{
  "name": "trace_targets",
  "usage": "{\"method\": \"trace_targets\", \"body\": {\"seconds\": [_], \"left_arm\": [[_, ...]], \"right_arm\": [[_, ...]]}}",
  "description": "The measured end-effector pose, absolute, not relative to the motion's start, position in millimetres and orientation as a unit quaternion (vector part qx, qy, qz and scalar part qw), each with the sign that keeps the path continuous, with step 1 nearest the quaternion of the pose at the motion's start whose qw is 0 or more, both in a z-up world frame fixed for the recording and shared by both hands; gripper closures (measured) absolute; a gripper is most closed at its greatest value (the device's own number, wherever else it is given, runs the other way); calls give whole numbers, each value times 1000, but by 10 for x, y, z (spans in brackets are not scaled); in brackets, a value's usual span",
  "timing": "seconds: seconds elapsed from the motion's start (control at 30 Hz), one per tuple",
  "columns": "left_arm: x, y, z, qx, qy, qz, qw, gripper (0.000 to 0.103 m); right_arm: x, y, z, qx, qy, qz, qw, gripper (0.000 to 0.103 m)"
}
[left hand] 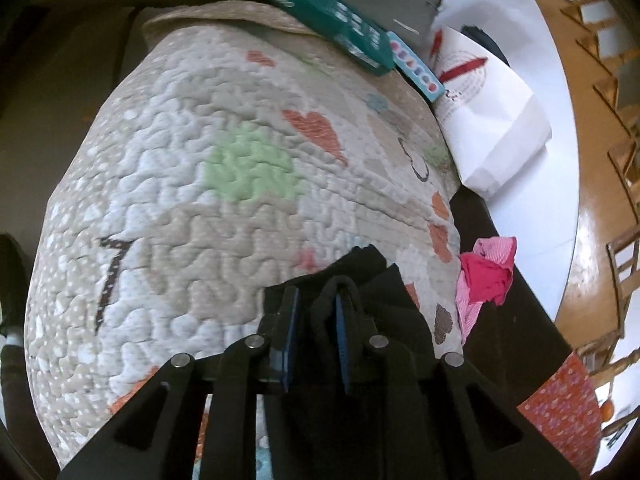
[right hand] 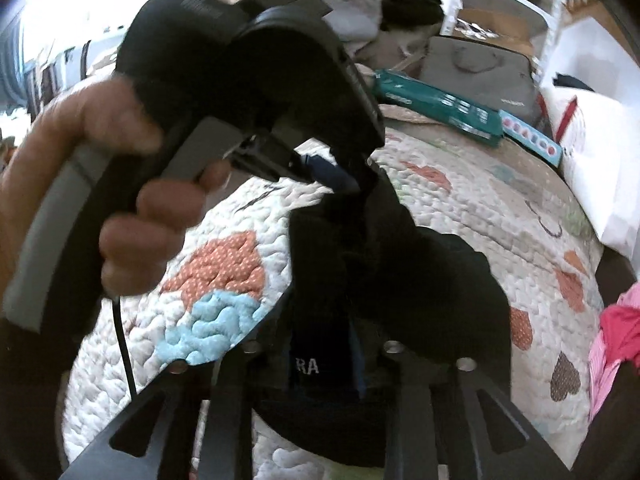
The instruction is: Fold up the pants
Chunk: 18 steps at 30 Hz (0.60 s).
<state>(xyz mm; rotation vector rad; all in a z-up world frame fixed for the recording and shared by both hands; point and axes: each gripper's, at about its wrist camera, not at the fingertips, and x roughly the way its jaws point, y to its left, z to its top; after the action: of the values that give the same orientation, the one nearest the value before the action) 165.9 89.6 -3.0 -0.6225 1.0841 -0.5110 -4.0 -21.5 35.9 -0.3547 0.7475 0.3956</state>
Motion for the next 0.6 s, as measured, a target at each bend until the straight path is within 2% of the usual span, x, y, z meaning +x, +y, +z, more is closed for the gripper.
{"method": "trace_targets", "body": {"seconds": [0.07, 0.27, 0.47, 0.6], "left_arm": [[1631, 975, -56, -292, 502, -228, 782, 78], [1497, 1148, -128, -303, 507, -201, 782, 55], [1304, 1316, -147, -304, 521, -185, 776, 53], [1138, 1478, -30, -316, 509, -170, 782, 53]], "right_arm": [[-81, -149, 328, -177, 360, 204, 893, 46], [-240, -10, 269, -216, 348, 222, 885, 32], [-451, -131, 277, -247, 341, 230, 878, 30], [-580, -517, 518, -230, 327, 221, 889, 30]]}}
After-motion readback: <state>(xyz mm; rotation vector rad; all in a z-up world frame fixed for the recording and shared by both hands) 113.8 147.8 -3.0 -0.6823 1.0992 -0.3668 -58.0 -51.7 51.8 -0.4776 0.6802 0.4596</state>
